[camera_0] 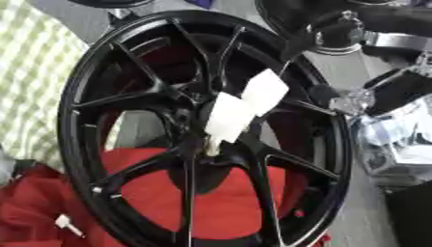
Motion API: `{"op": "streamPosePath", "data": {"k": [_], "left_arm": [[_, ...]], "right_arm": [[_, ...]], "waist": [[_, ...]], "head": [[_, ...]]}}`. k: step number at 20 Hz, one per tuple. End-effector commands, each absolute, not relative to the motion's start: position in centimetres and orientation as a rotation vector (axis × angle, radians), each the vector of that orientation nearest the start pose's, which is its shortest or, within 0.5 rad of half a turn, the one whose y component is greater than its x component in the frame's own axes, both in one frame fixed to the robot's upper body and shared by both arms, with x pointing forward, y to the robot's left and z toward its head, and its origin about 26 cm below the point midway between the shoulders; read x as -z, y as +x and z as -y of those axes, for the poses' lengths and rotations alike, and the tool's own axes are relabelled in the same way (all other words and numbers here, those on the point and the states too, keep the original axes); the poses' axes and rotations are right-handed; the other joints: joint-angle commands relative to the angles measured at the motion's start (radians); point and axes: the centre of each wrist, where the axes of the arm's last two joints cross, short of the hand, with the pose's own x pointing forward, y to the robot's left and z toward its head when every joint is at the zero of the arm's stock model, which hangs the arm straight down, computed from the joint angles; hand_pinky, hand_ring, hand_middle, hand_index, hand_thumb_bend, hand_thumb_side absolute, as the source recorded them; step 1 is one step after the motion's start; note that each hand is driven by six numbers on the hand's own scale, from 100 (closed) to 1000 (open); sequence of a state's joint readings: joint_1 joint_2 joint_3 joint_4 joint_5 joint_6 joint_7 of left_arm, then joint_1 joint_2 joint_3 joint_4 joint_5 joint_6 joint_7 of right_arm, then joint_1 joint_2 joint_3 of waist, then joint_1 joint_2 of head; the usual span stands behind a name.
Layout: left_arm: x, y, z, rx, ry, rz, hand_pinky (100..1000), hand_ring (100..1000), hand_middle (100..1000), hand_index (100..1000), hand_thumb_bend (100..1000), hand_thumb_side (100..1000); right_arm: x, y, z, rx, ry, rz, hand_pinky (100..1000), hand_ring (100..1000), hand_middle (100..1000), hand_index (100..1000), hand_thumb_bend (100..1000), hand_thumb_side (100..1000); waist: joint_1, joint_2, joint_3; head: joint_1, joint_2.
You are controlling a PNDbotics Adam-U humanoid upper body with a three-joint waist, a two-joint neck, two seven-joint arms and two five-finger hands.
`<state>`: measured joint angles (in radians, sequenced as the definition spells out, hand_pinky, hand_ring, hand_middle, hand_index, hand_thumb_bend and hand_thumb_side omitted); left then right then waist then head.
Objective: Pull the pin out of the wheel hub.
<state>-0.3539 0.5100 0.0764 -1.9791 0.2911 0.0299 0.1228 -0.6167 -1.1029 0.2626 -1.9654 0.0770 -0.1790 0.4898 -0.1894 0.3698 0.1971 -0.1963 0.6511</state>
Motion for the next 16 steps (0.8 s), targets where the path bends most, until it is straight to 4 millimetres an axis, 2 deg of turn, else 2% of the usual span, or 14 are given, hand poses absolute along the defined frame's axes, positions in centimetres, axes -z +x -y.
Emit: {"op": "streamPosePath", "data": {"k": [1,6,16], "left_arm": [[-25.05,29.91,-29.89,0.227,0.115,2.332,610,683,658,806,100,739],[-25.19,29.95,-29.78,0.232,0.111,2.335,610,682,657,806,100,741],[-25.35,29.98,-29.73,0.235,0.115,2.342,609,681,655,802,100,746]], "right_arm": [[-33.17,29.76,28.86,2.543,0.741,-2.43,917,854,814,897,100,274],[-32.9,30.08,28.67,2.593,0.684,-2.419,925,861,820,908,100,272],[-32.42,30.75,28.7,2.621,0.677,-2.409,934,866,826,916,100,258]], "waist": [[0.005,-0.022,0.003],[-0.003,-0.014,0.011],[-0.018,0.007,0.029]], "head": [[-0.008,0.005],[-0.008,0.01],[0.006,0.008]]}}
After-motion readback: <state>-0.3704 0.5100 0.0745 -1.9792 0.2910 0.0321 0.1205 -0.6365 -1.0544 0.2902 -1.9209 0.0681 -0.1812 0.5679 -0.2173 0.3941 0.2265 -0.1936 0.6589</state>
